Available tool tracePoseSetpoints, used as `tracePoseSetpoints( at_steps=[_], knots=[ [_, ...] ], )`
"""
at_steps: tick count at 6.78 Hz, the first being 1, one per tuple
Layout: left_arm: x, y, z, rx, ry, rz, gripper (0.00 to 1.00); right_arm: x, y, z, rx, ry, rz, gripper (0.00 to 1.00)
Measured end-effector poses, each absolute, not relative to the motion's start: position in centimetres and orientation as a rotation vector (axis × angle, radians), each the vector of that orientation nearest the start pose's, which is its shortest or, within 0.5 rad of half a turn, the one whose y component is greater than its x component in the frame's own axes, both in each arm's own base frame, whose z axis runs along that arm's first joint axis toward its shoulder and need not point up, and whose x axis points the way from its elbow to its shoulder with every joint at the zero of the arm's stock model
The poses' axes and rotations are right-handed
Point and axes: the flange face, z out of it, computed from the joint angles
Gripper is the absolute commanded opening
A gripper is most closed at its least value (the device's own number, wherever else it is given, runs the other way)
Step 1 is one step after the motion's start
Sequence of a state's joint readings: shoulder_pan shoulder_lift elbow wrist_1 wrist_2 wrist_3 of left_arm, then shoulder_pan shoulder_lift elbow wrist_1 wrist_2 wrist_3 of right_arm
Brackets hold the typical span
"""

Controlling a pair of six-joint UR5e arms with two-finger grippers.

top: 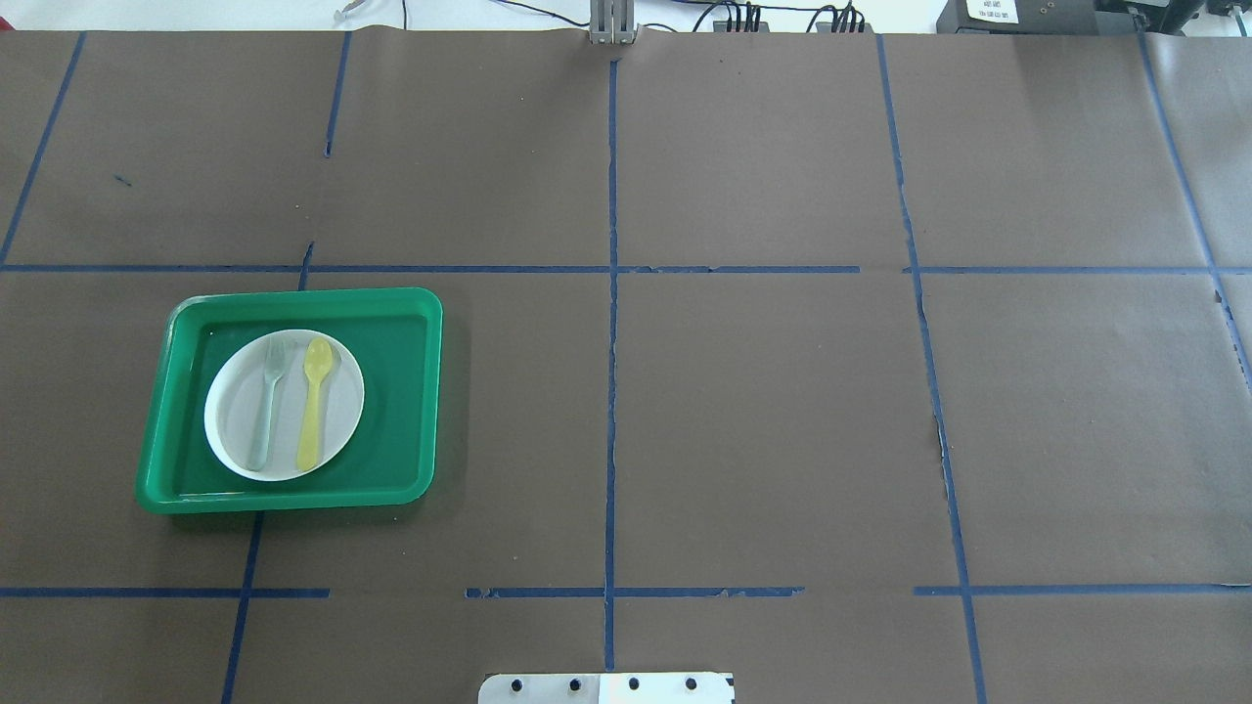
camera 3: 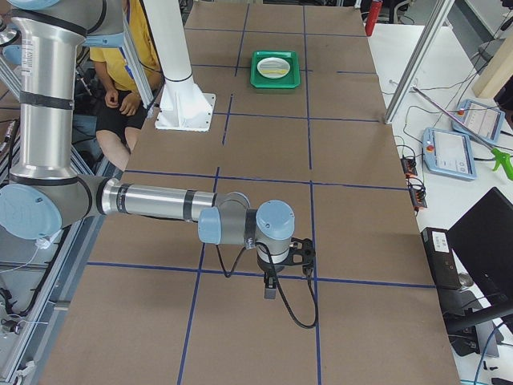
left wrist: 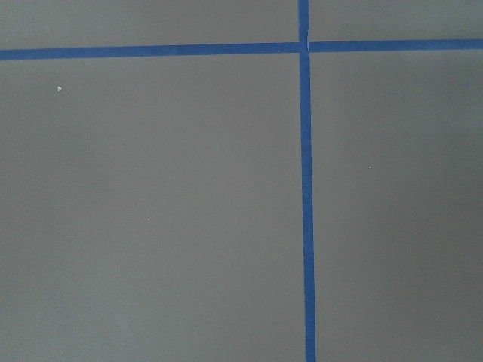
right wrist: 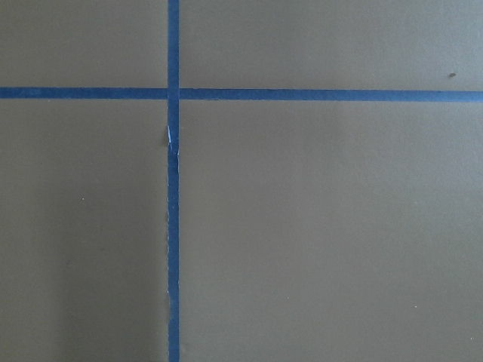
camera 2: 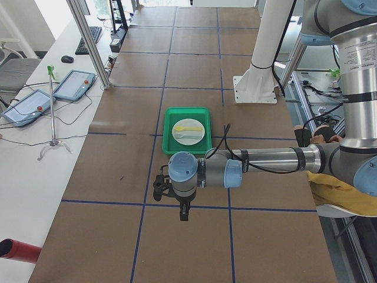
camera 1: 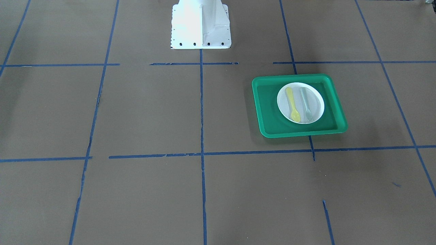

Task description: Place spoon

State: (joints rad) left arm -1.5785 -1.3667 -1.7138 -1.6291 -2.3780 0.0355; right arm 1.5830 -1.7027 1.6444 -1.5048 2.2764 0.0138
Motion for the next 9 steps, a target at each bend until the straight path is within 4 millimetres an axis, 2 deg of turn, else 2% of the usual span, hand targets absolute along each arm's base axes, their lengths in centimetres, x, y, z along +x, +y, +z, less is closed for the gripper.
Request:
tracePoseSetpoints(
  at_steps=[1,2,3,4,5,6,7,9],
  knots=[
    [-6.4,-40.5,67.1,0.016,0.808,0.024,1.0,7.4,-43.5,68.2,0.007,-0.706,0.022,1.0],
    [-6.4,-41.3,66.1,0.037,0.81,0.03,1.0,7.4,-43.5,68.2,0.007,-0.706,0.022,1.0],
    [-6.3,-43.0,63.9,0.094,0.81,0.058,1.0,7.4,-43.5,68.2,0.007,-0.706,0.022,1.0],
    [-5.2,-44.9,60.3,0.182,0.821,0.102,1.0,7.4,-43.5,68.2,0.007,-0.706,0.022,1.0],
    [-2.4,-46.0,56.6,0.23,0.847,0.117,1.0,7.4,-43.5,68.2,0.007,-0.706,0.022,1.0],
    [2.0,-46.6,52.9,0.244,0.872,0.098,1.0,7.4,-43.5,68.2,0.008,-0.706,0.022,1.0],
    [7.5,-46.9,49.3,0.255,0.89,0.055,1.0,7.4,-43.5,68.2,0.007,-0.706,0.022,1.0],
    [19.5,-46.8,43.4,0.267,0.935,-0.019,0.99,7.4,-43.5,68.2,0.007,-0.706,0.022,1.0]
  ],
)
